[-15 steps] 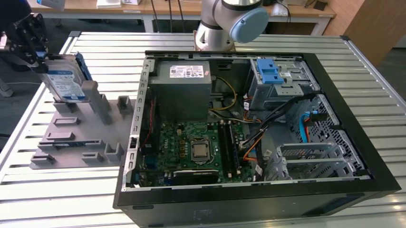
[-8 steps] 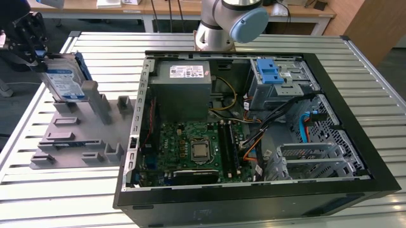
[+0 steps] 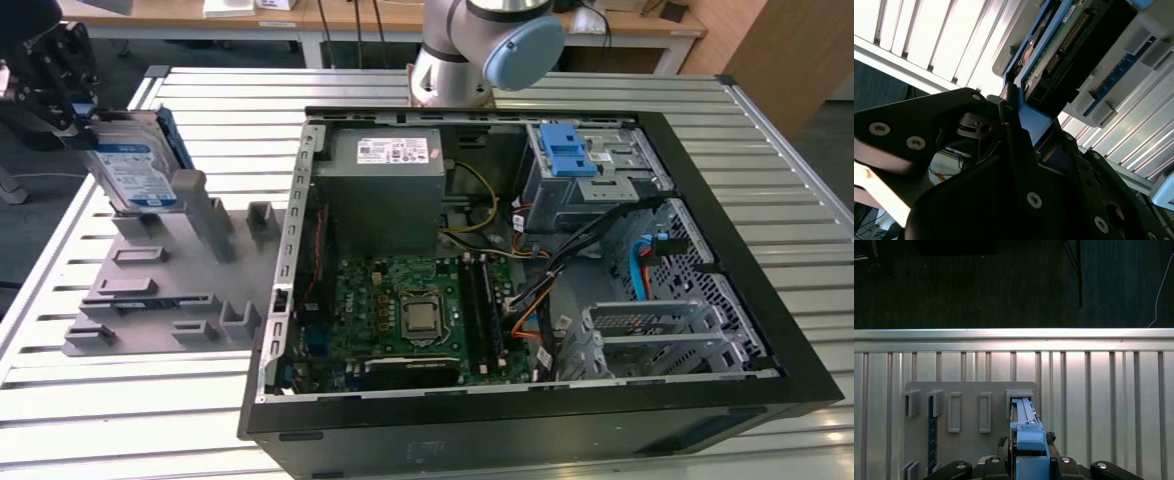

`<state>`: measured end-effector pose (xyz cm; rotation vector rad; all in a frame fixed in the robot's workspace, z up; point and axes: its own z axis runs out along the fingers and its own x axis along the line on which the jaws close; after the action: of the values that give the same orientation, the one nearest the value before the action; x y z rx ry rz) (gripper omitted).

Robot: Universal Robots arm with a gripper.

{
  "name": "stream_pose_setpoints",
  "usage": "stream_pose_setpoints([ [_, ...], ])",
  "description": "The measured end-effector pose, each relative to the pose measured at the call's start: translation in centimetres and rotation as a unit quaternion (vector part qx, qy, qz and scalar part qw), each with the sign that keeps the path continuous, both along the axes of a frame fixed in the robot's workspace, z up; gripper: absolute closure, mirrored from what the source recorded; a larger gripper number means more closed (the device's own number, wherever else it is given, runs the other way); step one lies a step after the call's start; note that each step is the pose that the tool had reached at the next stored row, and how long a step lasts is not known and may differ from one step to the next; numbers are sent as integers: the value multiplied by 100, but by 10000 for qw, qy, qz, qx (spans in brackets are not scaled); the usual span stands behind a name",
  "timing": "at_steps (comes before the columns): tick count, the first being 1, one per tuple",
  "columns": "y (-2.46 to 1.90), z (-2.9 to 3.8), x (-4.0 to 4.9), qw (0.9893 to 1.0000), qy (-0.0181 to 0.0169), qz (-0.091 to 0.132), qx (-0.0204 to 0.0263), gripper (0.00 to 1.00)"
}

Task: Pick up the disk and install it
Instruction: 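Pick up the disk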

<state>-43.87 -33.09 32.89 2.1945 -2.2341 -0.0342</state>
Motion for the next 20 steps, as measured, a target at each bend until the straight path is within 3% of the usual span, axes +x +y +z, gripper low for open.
stream_pose_setpoints([
  [20, 0, 62, 0, 10000, 0, 0, 0, 63],
])
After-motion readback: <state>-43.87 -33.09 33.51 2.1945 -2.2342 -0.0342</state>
